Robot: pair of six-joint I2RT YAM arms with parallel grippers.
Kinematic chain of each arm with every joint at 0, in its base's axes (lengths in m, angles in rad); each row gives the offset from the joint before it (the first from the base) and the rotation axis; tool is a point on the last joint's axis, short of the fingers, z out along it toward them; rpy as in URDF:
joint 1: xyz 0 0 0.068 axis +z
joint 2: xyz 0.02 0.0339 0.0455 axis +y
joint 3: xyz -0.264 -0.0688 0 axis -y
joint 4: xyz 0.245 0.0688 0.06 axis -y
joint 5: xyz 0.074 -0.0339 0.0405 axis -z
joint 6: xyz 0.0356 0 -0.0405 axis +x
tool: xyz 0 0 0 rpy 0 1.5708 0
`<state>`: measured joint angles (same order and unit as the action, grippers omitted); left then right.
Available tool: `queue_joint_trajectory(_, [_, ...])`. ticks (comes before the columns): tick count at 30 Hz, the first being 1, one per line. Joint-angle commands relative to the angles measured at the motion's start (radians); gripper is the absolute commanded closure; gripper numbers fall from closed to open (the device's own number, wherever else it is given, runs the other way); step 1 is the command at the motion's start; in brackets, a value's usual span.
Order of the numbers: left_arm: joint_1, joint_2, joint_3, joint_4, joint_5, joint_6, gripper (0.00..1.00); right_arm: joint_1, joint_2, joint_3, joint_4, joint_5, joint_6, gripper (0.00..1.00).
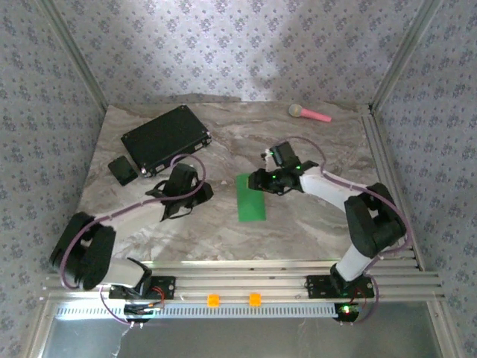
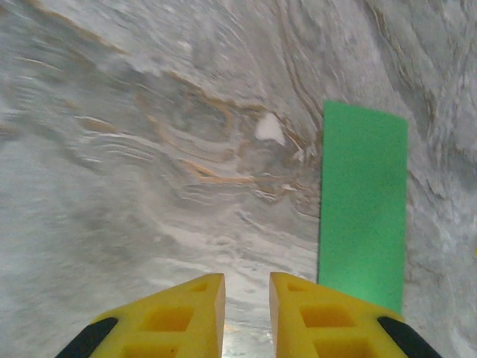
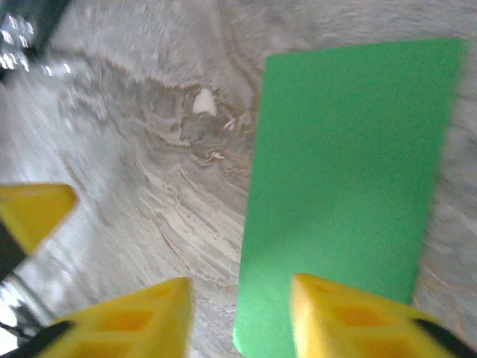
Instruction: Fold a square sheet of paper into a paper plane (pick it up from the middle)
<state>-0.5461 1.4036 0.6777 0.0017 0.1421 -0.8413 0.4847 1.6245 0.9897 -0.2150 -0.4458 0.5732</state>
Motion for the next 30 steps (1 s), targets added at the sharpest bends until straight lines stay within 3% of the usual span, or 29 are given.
queue_joint_trajectory(1, [-0.021,0.09,0.097,0.05,0.17,0.04,0.77,-0.094,-0.021,-0.107,0.116,-0.139,0.079,0.8])
queue_joint_trajectory(5, [-0.044,0.197,0.165,0.058,0.237,0.036,0.77,-0.156,-0.022,-0.18,0.184,-0.181,0.11,0.94])
queue_joint_trajectory(9, [-0.049,0.258,0.18,0.08,0.261,0.018,0.73,-0.148,0.012,-0.173,0.195,-0.212,0.115,0.98])
queue_joint_trajectory(20, [-0.048,0.338,0.223,0.097,0.323,-0.008,0.66,-0.099,0.153,-0.108,0.177,-0.212,0.105,0.96])
queue_joint_trajectory(30, [-0.045,0.369,0.23,0.103,0.355,-0.009,0.62,-0.134,0.201,-0.166,0.164,-0.186,0.101,0.96])
